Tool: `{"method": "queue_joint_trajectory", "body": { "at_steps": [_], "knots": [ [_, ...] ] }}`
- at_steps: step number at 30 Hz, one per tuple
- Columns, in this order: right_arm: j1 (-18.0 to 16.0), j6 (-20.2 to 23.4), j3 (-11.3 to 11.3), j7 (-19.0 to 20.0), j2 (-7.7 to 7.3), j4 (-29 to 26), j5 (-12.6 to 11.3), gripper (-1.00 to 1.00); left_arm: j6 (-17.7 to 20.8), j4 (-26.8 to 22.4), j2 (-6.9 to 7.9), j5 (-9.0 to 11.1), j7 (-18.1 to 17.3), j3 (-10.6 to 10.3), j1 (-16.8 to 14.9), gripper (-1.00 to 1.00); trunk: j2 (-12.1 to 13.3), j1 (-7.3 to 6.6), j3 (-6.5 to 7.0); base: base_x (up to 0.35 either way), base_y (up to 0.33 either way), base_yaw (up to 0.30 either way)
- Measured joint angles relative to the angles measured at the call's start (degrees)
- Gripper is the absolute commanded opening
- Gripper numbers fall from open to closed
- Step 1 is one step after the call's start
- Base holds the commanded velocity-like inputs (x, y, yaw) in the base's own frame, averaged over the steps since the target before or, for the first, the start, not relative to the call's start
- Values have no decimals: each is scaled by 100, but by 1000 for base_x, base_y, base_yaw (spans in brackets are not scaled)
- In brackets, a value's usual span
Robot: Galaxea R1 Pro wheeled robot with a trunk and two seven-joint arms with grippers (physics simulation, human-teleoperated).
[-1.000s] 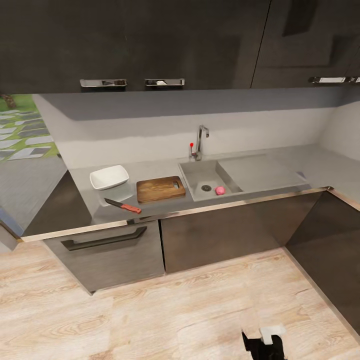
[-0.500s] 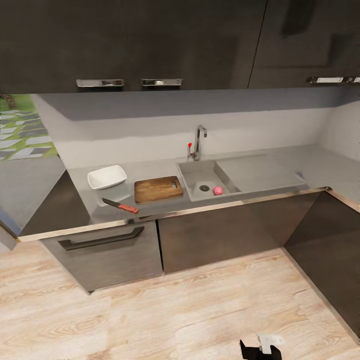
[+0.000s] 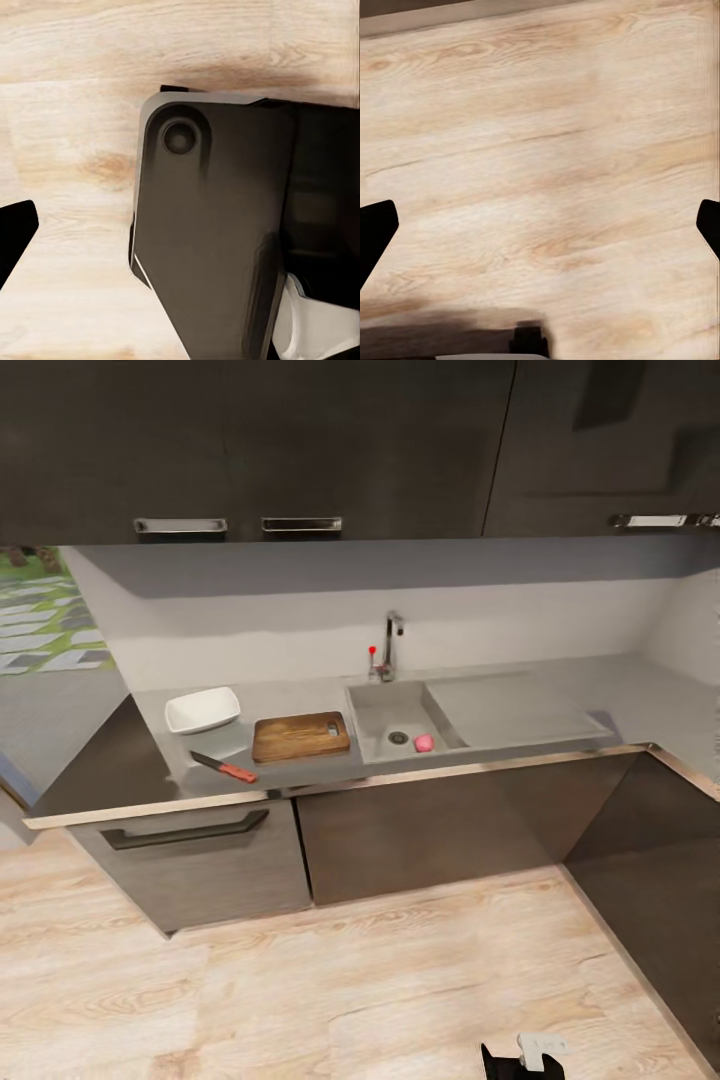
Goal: In the kitchen, take the Vidalia onion out of the sink, dice it on the chopping board with the paring knife, put the diced onion into the bowl on the countertop, then place both the paring knife and the chopping board into the sink.
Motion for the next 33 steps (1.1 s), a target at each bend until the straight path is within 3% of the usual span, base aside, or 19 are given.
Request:
{"method": "queue_joint_trajectory", "body": {
  "at_steps": [20,33],
  "knots": [
    [0,-1,0,0,0,16,3,100,0,33,0,0,0,0,0,100,0,0,0,0,-301,49],
    [0,-1,0,0,0,16,3,100,0,37,0,0,0,0,0,100,0,0,0,0,-300,140]
  ]
}}
